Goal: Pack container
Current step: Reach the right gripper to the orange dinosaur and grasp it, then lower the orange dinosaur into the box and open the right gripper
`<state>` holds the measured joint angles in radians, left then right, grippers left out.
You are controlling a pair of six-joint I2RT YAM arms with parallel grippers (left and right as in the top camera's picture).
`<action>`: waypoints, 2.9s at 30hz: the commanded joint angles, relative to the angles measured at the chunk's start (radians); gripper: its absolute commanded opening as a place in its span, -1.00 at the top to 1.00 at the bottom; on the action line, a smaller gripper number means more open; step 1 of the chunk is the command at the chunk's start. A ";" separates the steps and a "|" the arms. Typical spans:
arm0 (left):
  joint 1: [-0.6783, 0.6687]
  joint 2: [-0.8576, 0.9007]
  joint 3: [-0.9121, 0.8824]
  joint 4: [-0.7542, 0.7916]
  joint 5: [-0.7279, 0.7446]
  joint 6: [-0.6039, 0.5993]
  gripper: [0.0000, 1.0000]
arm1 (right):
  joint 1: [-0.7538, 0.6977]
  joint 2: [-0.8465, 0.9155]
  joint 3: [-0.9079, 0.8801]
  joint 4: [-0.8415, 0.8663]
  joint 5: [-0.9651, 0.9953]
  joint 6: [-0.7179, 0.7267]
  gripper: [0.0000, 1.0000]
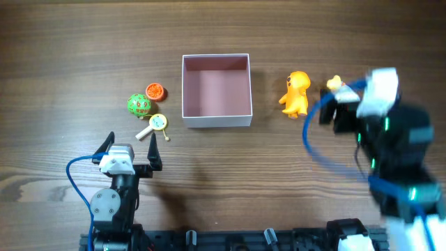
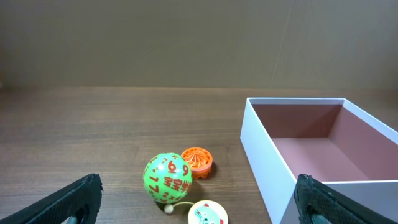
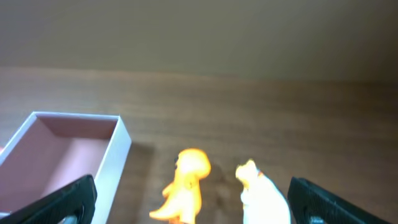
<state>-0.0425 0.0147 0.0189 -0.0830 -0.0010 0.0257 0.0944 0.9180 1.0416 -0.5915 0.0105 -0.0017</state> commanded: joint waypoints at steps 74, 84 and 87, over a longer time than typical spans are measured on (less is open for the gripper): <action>0.008 -0.008 -0.009 0.001 0.012 0.019 -0.99 | 0.586 1.104 0.581 -0.232 0.315 0.509 0.83; 0.008 -0.008 -0.009 0.001 0.012 0.019 -1.00 | 0.575 1.106 0.577 -0.229 0.372 0.523 0.80; 0.008 -0.008 -0.009 0.001 0.012 0.019 -0.99 | 0.564 1.106 0.567 -0.232 0.368 0.521 0.56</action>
<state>-0.0425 0.0147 0.0185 -0.0830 -0.0010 0.0257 0.6746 2.0167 1.6199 -0.8227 0.3389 0.5125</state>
